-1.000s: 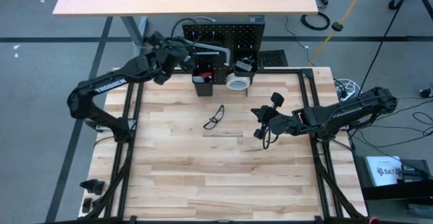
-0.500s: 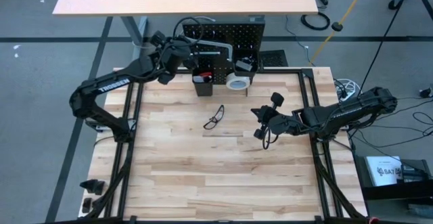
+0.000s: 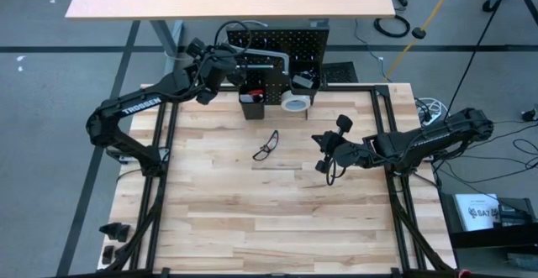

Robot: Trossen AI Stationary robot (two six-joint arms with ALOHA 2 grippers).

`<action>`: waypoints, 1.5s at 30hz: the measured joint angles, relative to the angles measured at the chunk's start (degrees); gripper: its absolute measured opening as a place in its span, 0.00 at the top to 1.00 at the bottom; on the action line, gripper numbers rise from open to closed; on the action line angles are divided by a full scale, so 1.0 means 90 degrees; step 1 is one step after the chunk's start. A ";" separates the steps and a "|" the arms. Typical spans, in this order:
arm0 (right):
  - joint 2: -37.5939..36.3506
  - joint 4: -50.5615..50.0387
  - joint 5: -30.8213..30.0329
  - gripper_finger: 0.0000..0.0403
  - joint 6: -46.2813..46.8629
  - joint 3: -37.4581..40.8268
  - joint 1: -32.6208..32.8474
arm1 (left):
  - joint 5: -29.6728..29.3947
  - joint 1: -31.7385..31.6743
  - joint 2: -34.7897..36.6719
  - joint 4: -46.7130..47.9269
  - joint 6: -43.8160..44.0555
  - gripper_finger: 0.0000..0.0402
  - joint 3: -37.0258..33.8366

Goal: Hang tools onto peg board
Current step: Hang the gray hacksaw on the black peg board

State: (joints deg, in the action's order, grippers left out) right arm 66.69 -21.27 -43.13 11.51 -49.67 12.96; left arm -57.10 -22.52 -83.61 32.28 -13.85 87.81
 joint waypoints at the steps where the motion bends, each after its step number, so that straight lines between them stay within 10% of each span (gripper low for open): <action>1: 0.0001 0.0002 0.0000 1.00 0.0000 0.0000 0.0001 | -0.0002 0.0000 0.0000 0.0007 0.0000 0.70 0.0000; 39: 0.0001 0.0004 -0.0005 1.00 0.0005 0.0000 0.0001 | -0.0282 0.0311 -0.0272 0.0451 0.0157 0.70 0.0005; 45: -0.0001 0.0004 -0.0005 1.00 0.0005 0.0000 0.0001 | -0.0186 0.0316 -0.0285 0.0572 0.0087 0.55 -0.0005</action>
State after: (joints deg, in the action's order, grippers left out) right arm 66.67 -21.23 -43.18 11.55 -49.67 12.97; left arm -58.78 -19.68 -86.18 37.43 -13.06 87.77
